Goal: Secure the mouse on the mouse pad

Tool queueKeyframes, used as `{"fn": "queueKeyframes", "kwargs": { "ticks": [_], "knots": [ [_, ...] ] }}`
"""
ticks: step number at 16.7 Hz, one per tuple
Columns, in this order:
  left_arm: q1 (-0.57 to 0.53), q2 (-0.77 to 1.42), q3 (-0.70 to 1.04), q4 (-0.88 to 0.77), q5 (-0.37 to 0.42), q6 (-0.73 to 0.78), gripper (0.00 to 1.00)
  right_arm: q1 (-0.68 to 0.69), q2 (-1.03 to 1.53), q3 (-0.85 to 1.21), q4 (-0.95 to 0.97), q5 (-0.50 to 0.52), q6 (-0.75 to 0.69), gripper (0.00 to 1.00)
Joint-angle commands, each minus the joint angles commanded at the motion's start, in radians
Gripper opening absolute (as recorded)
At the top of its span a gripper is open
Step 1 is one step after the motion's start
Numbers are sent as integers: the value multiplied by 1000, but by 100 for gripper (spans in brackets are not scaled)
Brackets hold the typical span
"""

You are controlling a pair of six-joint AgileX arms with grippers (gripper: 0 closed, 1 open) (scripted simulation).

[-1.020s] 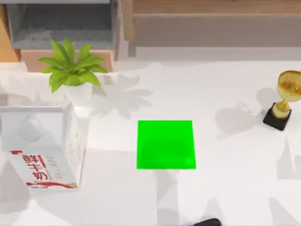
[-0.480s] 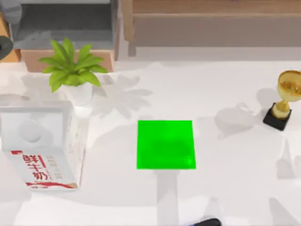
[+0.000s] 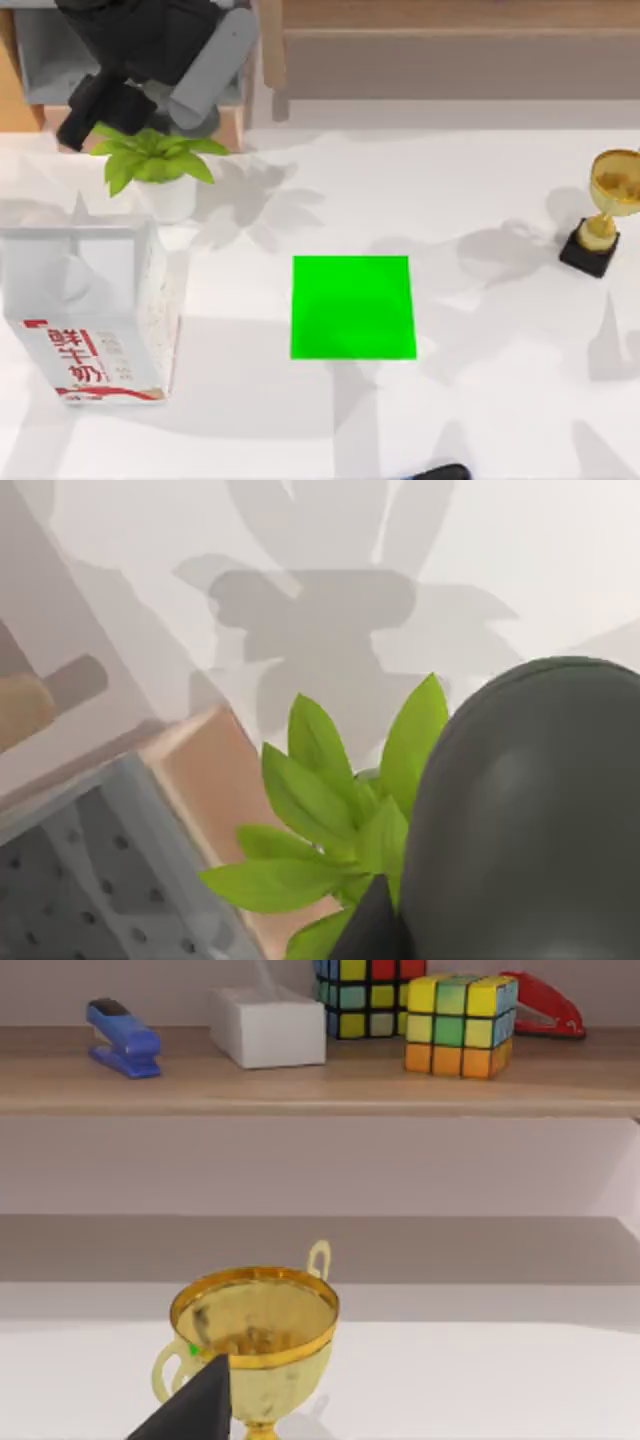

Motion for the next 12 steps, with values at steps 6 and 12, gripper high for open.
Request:
{"fn": "queueKeyframes", "kwargs": {
  "ticks": [6,12],
  "knots": [
    [-217,222,73,-8,-18,421,0,0,0,0,0,0,0,100],
    [-345,373,106,-1,-39,651,0,0,0,0,0,0,0,100]
  ]
}}
